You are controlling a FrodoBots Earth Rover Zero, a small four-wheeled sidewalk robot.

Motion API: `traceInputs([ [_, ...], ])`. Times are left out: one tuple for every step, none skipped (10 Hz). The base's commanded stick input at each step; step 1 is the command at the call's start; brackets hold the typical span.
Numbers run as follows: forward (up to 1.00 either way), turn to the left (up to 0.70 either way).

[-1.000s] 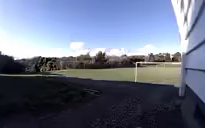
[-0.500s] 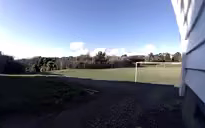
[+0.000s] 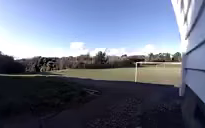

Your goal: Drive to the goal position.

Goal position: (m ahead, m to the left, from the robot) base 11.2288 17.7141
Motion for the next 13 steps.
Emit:
traceInputs([
  [0.04, 0.00],
  [0.04, 0.00],
  [0.04, 0.00],
  [0.04, 0.00],
  [0.04, 0.00],
  [0.04, 0.00],
  [0.01, 0.00],
  [0.01, 0.00],
  [0.04, 0.00],
  [0.04, 0.00],
  [0.04, 0.00],
  [0.04, 0.00],
  [0.04, 0.00],
])
